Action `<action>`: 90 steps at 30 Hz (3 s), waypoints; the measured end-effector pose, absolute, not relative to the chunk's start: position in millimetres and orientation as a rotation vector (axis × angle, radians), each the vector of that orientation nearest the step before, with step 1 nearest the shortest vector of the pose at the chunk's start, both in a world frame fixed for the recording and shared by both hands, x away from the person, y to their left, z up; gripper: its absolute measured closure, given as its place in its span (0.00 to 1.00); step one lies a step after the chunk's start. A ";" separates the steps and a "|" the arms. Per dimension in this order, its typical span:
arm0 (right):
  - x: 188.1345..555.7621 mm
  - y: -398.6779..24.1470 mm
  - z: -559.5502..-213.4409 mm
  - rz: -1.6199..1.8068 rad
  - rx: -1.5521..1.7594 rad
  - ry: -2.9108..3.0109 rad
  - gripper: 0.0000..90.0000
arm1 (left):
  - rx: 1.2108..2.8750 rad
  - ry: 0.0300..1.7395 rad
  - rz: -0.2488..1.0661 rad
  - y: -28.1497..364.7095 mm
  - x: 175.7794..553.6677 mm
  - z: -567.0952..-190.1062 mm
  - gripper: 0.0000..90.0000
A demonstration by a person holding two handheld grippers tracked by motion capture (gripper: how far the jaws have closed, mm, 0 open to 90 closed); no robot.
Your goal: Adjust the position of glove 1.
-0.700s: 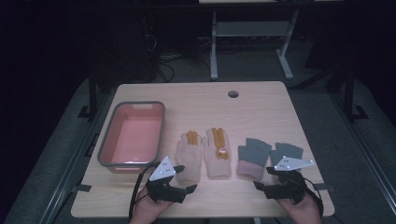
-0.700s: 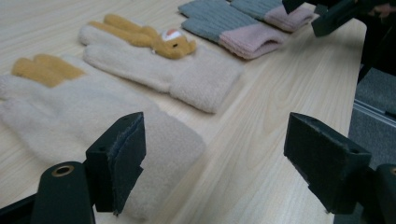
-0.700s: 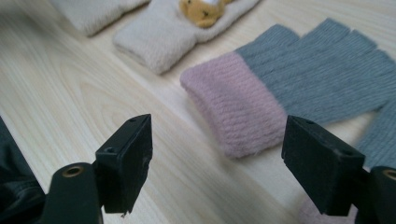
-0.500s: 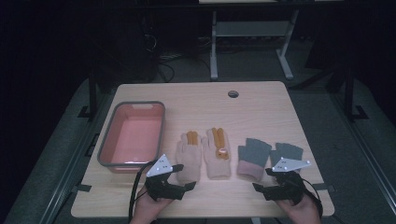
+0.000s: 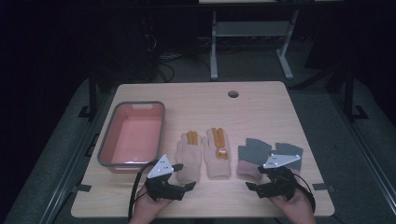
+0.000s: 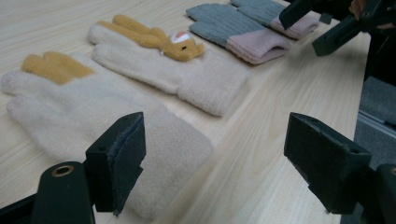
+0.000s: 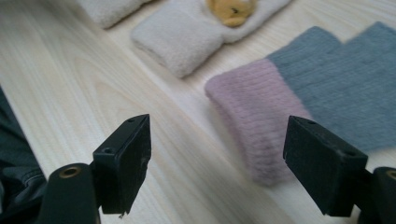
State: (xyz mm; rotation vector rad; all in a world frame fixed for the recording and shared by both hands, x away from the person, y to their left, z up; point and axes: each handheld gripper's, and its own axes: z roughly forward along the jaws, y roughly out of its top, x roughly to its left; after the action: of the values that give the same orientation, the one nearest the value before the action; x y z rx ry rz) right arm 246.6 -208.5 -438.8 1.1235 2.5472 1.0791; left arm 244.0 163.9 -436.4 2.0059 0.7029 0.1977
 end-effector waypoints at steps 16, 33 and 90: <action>268.2 -180.3 -406.0 1.033 0.972 2.653 0.26 | 1.986 0.716 0.233 169.0 242.9 -432.6 0.23; 313.5 -135.0 -387.4 0.942 0.879 2.764 0.29 | 1.984 0.720 0.247 168.6 243.2 -430.3 0.23; 376.7 -89.8 -436.4 0.585 0.921 2.839 0.62 | 1.971 0.734 0.228 170.1 245.6 -429.8 0.23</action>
State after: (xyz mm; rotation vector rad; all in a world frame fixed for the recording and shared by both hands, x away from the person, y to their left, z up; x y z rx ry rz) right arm 376.7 -89.8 -436.4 0.9208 2.8390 0.5848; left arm 245.6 170.1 -429.8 1.9709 0.7336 0.2281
